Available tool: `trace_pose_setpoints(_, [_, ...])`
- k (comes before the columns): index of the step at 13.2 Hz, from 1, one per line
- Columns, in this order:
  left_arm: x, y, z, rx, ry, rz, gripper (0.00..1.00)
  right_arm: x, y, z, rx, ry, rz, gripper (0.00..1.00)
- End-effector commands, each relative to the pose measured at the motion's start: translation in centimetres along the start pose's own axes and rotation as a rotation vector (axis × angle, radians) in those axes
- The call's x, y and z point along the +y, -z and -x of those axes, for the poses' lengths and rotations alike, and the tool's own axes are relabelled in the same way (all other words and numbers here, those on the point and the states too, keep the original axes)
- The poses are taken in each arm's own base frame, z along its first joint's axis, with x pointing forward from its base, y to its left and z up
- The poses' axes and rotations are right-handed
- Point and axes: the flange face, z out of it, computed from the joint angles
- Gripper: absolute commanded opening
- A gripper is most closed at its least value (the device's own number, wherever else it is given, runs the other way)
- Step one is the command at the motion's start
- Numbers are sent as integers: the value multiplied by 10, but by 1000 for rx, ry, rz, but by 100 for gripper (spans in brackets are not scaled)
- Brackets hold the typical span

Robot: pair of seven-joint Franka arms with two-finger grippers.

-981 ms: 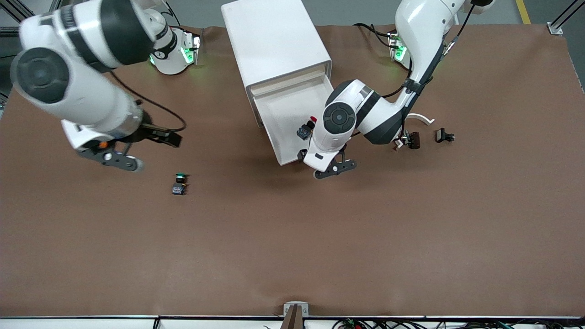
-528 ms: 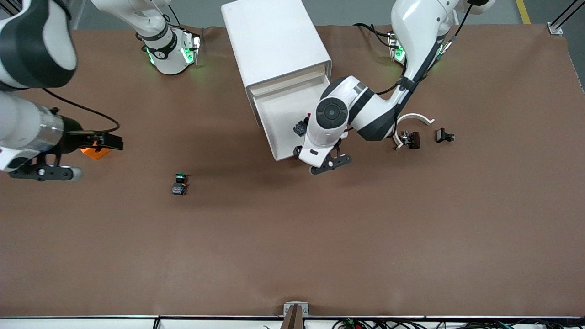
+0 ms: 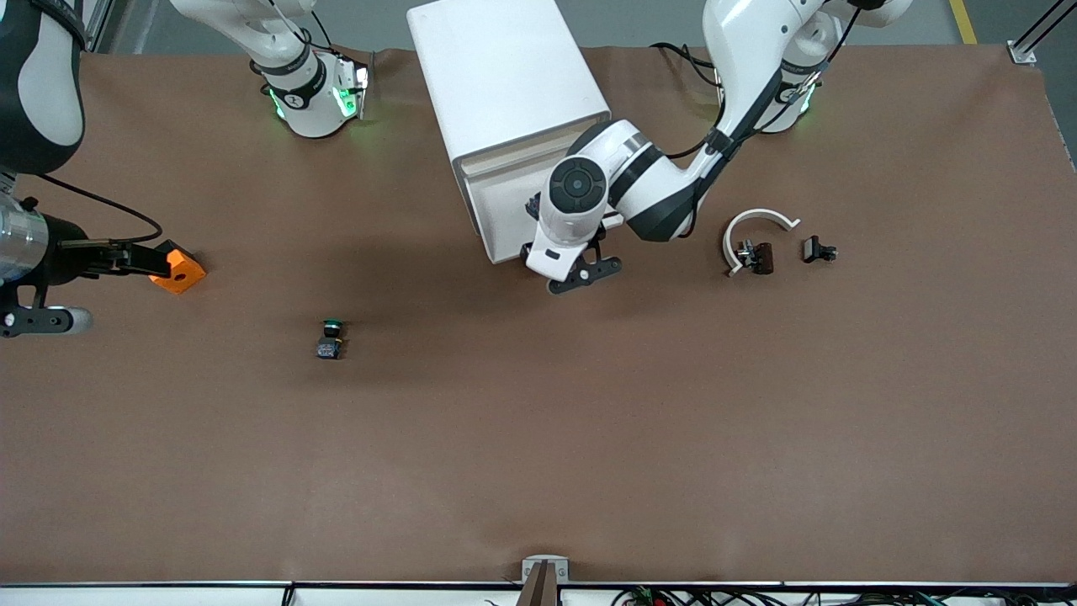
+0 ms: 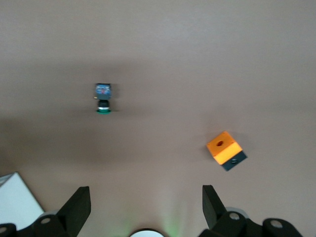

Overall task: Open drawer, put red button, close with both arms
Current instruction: 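Push the drawer shut with the left gripper while the right gripper returns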

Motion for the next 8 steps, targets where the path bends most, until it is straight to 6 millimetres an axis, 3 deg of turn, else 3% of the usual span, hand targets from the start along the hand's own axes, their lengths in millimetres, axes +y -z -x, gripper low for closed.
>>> trace_pose_setpoints(1, [1, 3, 14, -14, 25, -24, 100, 30, 4, 5, -5, -2, 7, 100])
trace_pose_setpoints(3, [5, 2, 24, -23, 35, -24, 100, 50, 1, 6, -6, -30, -8, 100])
trace_pose_setpoints(5, [9, -1, 38, -42, 54, -25, 100, 52, 4, 6, 1, -36, -5, 100])
trace_pose_setpoints(8, [14, -6, 50, -85, 73, -22, 100, 56, 27, 10, 50, -51, 4, 100])
